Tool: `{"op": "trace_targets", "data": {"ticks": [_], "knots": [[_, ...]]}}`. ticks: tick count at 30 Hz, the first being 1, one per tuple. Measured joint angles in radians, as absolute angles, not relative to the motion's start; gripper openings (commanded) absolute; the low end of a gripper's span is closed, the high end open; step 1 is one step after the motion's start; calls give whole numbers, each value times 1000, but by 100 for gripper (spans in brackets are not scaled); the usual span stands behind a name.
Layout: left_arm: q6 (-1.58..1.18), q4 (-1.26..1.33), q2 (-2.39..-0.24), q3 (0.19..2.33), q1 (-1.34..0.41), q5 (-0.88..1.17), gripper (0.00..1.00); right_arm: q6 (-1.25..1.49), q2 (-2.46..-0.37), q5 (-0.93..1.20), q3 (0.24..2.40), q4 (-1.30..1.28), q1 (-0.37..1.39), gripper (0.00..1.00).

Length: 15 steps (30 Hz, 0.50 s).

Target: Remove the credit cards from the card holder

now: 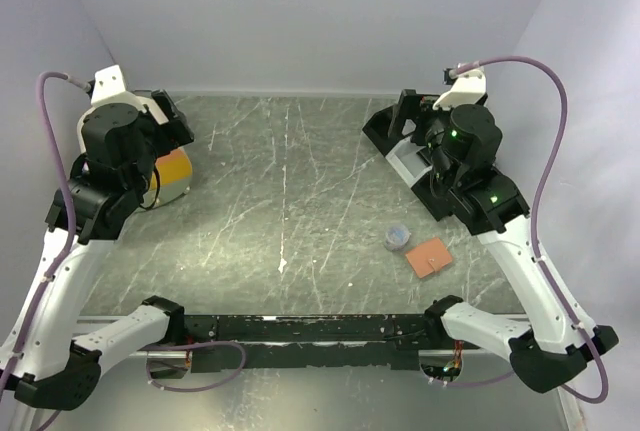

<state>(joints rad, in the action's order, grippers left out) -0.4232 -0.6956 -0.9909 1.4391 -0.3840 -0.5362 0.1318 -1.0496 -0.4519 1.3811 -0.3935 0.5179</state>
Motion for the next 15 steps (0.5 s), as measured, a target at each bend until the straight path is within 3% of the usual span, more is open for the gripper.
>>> {"op": "trace_targets", "data": {"ticks": [15], "knots": [[-422, -599, -1058, 1247, -236, -131, 94, 308, -1090, -321, 1128, -378, 300, 100]]}}
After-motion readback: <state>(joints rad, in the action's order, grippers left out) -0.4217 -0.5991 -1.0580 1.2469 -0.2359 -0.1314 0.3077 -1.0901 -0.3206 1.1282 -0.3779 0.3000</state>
